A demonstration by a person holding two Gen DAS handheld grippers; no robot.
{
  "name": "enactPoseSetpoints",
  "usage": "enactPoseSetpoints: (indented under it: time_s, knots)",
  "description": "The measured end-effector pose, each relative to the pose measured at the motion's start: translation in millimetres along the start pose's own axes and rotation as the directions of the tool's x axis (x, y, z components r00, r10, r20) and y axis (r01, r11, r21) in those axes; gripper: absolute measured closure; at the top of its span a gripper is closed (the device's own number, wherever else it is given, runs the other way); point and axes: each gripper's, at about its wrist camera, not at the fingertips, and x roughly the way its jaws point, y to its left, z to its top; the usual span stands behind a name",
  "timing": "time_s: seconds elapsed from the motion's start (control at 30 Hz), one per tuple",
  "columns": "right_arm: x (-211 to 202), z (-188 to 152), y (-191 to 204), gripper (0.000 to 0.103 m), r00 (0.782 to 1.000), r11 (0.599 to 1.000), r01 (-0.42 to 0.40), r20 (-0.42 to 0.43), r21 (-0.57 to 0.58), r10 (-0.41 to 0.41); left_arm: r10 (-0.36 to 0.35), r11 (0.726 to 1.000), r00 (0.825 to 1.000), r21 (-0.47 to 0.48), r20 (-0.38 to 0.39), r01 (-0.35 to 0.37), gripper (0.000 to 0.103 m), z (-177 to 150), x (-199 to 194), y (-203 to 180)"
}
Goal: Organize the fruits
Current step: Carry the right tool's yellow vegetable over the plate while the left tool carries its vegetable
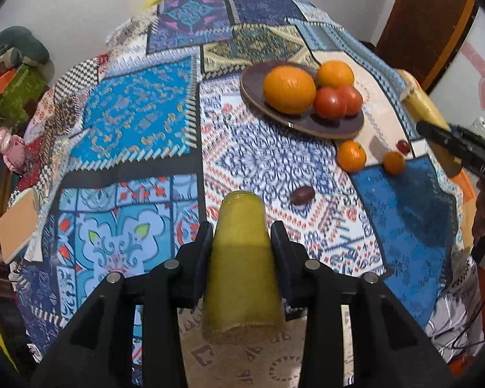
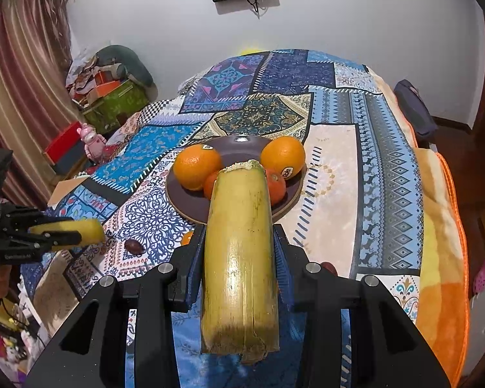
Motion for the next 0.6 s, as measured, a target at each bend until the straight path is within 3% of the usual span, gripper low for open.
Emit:
enactPoseSetpoints:
  time_s: [0.23, 0.6]
  knots:
    - [-1, 10, 1, 0.067, 1.000, 1.000, -0.001, 0.018, -0.009, 0.001, 0.012, 1.000, 0.997, 0.005, 0.074, -0.012, 0.066, 27, -13, -7]
    - [15, 39, 7, 0.067, 0.999, 0.999, -0.002, 0.042, -0.044, 0.004, -0.029, 1.000, 0.988, 0.000, 0.148, 0.029, 0.066, 76, -8, -20]
